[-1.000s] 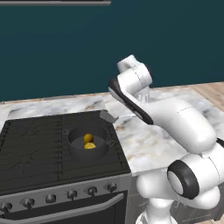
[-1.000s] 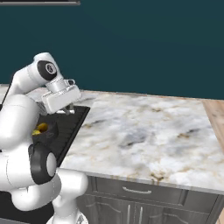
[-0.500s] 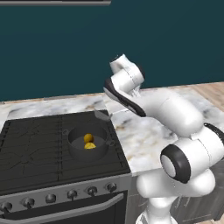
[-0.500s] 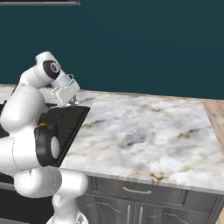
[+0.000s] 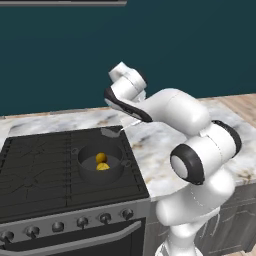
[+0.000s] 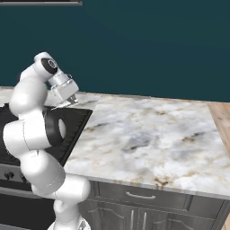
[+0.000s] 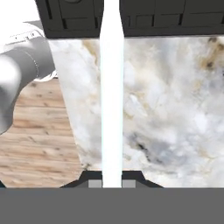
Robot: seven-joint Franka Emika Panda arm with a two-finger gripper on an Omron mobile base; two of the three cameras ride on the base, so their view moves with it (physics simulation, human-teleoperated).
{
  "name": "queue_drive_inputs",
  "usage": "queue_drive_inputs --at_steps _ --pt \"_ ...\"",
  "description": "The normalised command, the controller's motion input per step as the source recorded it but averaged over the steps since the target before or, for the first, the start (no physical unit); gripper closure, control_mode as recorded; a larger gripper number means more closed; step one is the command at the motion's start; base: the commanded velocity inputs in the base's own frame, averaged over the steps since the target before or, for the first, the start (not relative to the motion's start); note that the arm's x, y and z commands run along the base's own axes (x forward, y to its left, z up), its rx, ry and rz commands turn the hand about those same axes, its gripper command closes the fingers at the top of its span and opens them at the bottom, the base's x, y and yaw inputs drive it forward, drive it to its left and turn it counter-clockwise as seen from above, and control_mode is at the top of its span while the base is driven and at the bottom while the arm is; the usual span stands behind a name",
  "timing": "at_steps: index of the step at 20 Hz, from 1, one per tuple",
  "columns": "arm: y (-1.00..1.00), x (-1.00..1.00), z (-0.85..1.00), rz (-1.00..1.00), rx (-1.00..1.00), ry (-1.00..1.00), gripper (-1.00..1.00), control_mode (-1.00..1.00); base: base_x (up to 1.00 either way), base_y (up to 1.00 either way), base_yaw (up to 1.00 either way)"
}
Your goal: Put the lemon and lemon in the pot. Retrieve the spatula and lightly stir the vegetables in the pot.
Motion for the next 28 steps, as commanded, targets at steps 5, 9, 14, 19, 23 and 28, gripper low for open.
queue_drive_inputs --at_steps 5,9,14,19,23,28 --pt "0.07 0.00 0.00 0.00 -0.15 0.00 1.00 -1.00 0.00 0.00 0.00" --pt "0.00 0.00 -0.11 -0.02 -0.16 0.01 1.00 -1.00 0.00 0.00 0.00" --pt "0.08 -0.02 -0.08 -0.02 -0.13 0.01 1.00 -1.00 0.00 0.00 0.00" --pt "0.13 -0.05 0.00 0.00 -0.06 -0.03 1.00 -1.00 0.00 0.00 0.00" --pt "0.07 0.00 -0.12 0.00 -0.04 -0.08 1.00 -1.00 0.00 0.00 0.00" --pt "0.20 0.00 -0.21 0.00 -0.05 -0.04 1.00 -1.00 0.00 0.00 0.00"
